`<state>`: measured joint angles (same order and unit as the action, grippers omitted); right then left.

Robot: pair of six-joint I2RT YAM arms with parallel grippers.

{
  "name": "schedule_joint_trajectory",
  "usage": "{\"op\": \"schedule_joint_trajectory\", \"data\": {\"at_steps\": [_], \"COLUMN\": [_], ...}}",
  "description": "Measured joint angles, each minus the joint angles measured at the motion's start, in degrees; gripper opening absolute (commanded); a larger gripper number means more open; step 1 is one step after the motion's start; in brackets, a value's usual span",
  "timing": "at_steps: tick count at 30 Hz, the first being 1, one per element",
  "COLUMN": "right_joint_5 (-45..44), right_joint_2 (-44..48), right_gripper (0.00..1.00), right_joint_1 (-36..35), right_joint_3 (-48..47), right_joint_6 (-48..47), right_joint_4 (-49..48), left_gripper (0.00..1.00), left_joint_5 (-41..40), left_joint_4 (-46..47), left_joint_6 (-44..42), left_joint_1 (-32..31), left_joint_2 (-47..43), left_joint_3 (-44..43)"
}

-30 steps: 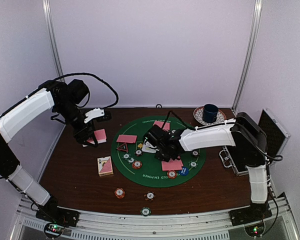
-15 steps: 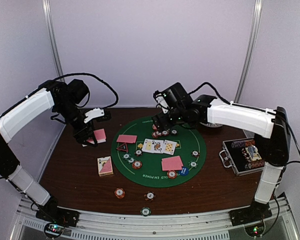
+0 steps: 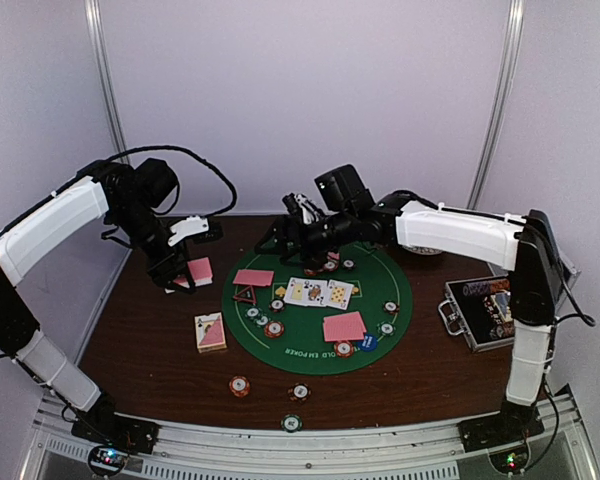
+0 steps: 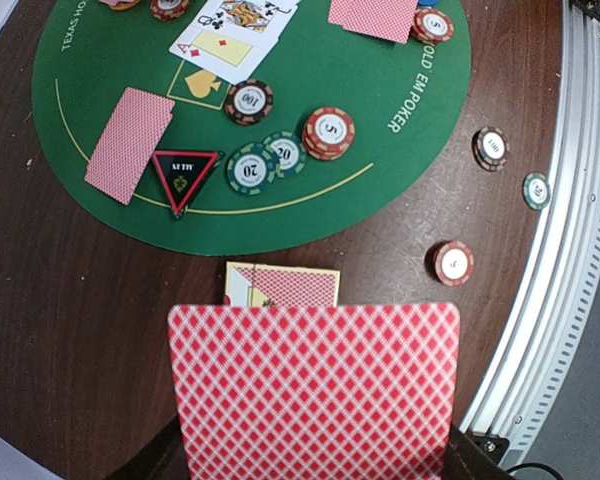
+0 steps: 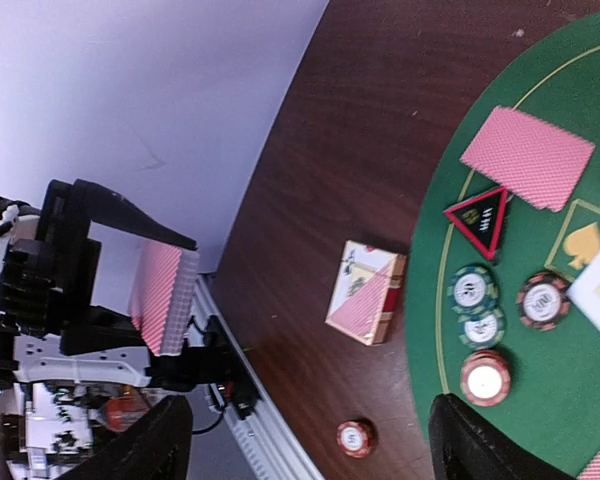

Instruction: Distribute texas hold em gaming equipment

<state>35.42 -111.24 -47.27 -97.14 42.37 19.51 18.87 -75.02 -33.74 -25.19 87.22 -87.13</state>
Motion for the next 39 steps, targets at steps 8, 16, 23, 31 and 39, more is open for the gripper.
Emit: {"op": "schedule_joint_trajectory", "data": {"at_steps": [8,16,23,31,39], "right_joint_5": [10.16,14.14,15.50,16.06,16.22], "right_joint_2": [-3.72,-6.88,-10.43,-14.64,-20.13], "right_gripper": [0.85,0.85,0.84,0.81,0.80], "right_joint_1": [-2.05,-4.31,-5.42,-6.19,-6.56], "right_joint_3": [0.07,-0.13,-2.36,-7.15,-11.06], "right_joint_6": [12.00,19.54,23.65,27.12,31.34], "right_joint_4": [-9.18,-17.38,-21.33,-25.18,-28.04], "left_gripper": [0.00,0.00,0.00,0.00,0.00], "left_joint_5": [0.26,0.63,1.09,1.64,1.81], "left_joint_4": [0.00,0.02,0.00,0.00,-0.02], "left_joint_6": [0.00,-0.02,-0.02,-0.02,-0.20], "left_joint_1": [0.00,0.00,0.00,0.00,0.00], "left_joint_2": [0.00,0.02,0.11,0.11,0.11], "left_joint_3": [0.00,0.02,0.02,0.00,0.02]}}
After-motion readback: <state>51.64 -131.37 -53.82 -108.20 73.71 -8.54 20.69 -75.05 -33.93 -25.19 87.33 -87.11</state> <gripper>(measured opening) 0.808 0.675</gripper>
